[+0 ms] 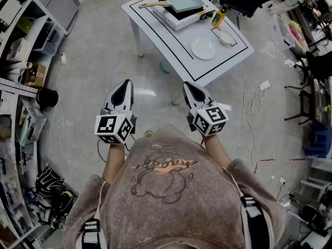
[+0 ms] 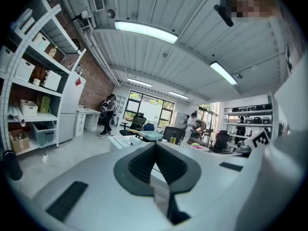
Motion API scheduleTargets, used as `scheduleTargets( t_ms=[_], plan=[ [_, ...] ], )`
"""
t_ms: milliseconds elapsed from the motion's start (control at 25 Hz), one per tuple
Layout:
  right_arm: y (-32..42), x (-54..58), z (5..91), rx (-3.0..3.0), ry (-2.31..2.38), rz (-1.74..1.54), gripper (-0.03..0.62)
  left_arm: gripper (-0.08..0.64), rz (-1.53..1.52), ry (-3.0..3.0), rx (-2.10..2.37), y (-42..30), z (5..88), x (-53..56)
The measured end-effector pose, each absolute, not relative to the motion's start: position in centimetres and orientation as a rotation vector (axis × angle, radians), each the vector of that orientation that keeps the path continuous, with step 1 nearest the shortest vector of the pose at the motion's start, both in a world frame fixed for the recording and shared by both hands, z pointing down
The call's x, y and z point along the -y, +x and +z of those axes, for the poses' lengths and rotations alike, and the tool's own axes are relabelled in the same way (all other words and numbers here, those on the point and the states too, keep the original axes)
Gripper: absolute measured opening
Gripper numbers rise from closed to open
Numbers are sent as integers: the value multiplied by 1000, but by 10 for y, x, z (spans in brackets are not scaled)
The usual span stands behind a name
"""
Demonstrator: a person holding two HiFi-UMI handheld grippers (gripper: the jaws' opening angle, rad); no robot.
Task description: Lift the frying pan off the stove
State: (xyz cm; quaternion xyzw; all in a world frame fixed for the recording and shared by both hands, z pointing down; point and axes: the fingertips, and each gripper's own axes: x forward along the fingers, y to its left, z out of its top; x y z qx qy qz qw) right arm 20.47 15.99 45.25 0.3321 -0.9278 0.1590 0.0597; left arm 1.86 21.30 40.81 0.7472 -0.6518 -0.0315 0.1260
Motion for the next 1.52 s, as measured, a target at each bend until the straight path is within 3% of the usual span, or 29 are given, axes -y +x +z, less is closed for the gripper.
scheduleTargets(
  t_ms=[960, 1520],
  plan=[
    [146, -174, 467, 2824, 1013, 615, -3, 6, -72, 2252, 1809, -24, 426, -219],
    [104, -87, 479, 2822, 993, 649, -3, 6, -71, 2237, 1836, -64, 431, -143]
  ],
)
